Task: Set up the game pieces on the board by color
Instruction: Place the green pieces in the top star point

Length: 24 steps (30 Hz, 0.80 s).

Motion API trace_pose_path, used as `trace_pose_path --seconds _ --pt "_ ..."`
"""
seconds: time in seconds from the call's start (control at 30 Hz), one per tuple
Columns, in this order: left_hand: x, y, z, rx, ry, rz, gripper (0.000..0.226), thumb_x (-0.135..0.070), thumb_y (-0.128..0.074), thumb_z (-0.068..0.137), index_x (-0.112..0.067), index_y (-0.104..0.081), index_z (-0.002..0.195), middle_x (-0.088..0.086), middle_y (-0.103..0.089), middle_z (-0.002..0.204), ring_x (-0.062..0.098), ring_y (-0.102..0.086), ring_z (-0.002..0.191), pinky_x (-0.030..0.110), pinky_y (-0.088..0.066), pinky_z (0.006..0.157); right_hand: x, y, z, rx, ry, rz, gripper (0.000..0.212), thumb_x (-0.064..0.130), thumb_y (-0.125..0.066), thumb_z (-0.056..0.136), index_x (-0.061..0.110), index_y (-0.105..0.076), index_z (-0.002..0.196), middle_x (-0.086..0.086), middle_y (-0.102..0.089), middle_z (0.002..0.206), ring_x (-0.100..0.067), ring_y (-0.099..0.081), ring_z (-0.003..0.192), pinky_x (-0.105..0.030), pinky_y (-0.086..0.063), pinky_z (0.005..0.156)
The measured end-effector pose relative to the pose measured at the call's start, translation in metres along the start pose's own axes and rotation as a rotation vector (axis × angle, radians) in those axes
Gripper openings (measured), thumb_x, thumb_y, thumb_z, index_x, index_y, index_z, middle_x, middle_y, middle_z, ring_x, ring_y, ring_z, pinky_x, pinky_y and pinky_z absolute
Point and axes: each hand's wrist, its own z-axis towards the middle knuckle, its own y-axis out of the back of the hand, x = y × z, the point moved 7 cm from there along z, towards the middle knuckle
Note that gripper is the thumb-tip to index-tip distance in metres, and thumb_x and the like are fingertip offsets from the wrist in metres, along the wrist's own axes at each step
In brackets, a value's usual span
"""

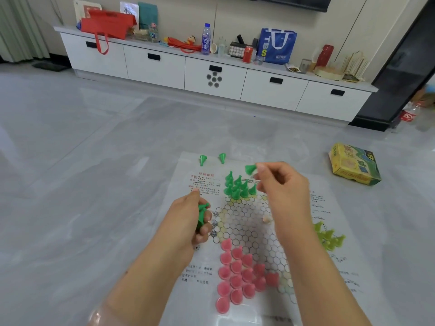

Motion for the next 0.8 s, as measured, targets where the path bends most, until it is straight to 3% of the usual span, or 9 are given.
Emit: trace_pose_path --seconds 0.1,0.27,0.43,0.8 --pt "0.000 0.006 0.005 -0.055 0.039 -0.049 0.023 -0.018 -0.036 0.094 -0.010 -0.044 0.074 0.006 -0.043 0.055 0.011 -0.032 0.034 0.011 -0.022 0.031 -0.014 0.014 0.003 -0.039 -0.125 0.049 0.013 0.020 -0.061 0.087 0.022 -0.065 0.075 0.002 -0.061 0.072 -0.011 -0.056 0.068 -0.021 -0.051 0.051" --pt "0.001 0.012 0.009 -0.105 0.097 -0.159 0.014 -0.004 -0.041 0.089 -0.003 -0.045 0.076 0.012 -0.046 0.068 0.018 -0.036 0.050 0.012 -0.035 0.030 -0.029 -0.002 0.003 0.116 -0.167 -0.169 0.010 0.019 -0.063 0.085 0.020 -0.067 0.077 0.010 -0.060 0.068 -0.007 -0.055 0.065 -0.021 -0.043 0.059" --pt "-0.005 0.014 0.013 -0.086 0.048 -0.206 0.014 0.002 -0.041 0.090 0.003 -0.048 0.102 0.015 -0.051 0.078 0.018 -0.045 0.058 0.017 -0.046 0.036 -0.033 -0.020 0.005 0.214 -0.083 -0.350 0.010 0.017 -0.061 0.086 0.019 -0.068 0.079 0.012 -0.061 0.070 -0.001 -0.053 0.064 -0.018 -0.042 0.066" --pt "-0.007 0.010 0.014 -0.103 -0.002 -0.135 0.007 -0.007 -0.044 0.094 -0.004 -0.051 0.093 0.008 -0.057 0.074 0.012 -0.039 0.051 0.013 -0.033 0.030 -0.040 -0.035 0.014 0.221 0.023 -0.539 0.009 0.021 -0.062 0.086 0.018 -0.069 0.081 0.014 -0.054 0.063 0.000 -0.046 0.055 -0.017 -0.033 0.053"
